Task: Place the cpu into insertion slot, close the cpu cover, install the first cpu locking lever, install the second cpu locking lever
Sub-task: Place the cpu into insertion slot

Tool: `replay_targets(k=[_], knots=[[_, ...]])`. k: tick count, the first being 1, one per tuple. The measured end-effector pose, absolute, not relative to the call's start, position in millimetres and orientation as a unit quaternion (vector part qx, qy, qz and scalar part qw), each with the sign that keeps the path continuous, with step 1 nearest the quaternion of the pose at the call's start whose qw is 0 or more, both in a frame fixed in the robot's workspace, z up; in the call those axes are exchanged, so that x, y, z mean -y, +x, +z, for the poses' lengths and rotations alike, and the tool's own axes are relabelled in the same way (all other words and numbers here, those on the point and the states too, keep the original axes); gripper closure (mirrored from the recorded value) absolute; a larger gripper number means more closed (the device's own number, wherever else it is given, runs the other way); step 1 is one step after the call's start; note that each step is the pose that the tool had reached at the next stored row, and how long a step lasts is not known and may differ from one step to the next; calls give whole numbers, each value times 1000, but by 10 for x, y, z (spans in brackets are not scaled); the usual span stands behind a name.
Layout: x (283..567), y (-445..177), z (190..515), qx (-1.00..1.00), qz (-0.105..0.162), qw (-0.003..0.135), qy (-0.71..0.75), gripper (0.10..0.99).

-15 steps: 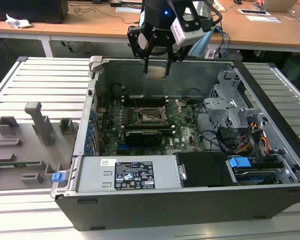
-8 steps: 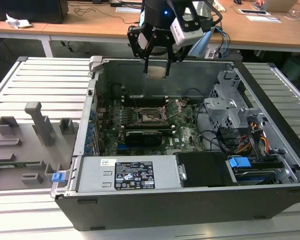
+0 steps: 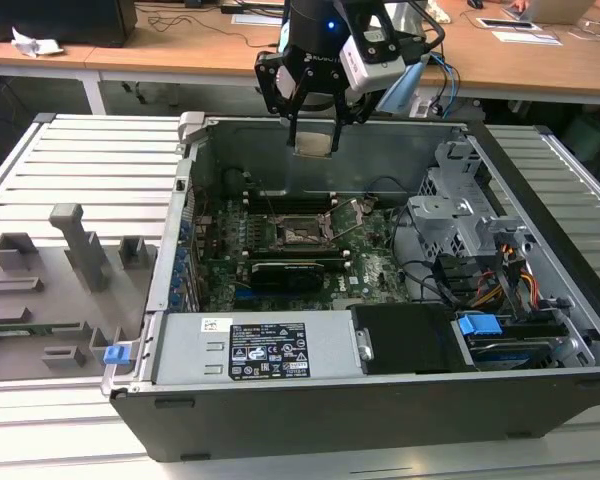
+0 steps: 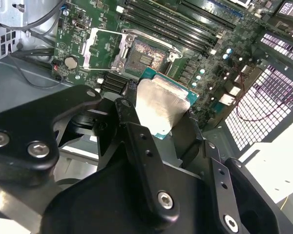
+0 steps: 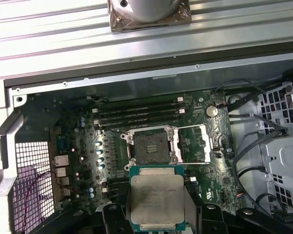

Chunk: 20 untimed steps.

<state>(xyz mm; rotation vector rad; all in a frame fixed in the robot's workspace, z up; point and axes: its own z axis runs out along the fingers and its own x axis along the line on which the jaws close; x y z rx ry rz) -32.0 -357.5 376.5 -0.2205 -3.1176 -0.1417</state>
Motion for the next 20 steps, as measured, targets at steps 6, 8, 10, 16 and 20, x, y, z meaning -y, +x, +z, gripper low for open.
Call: replay_targets(k=[6, 8, 10, 16, 20], knots=[[3576, -320, 3765, 996, -45, 6, -75, 553], [3576, -320, 3765, 996, -45, 6, -76, 553], [3576, -320, 3765, 996, -45, 6, -77, 553], [3576, -320, 3765, 995, -45, 6, -85, 553], [3576, -320, 3763, 994, -45, 5, -103, 553]])
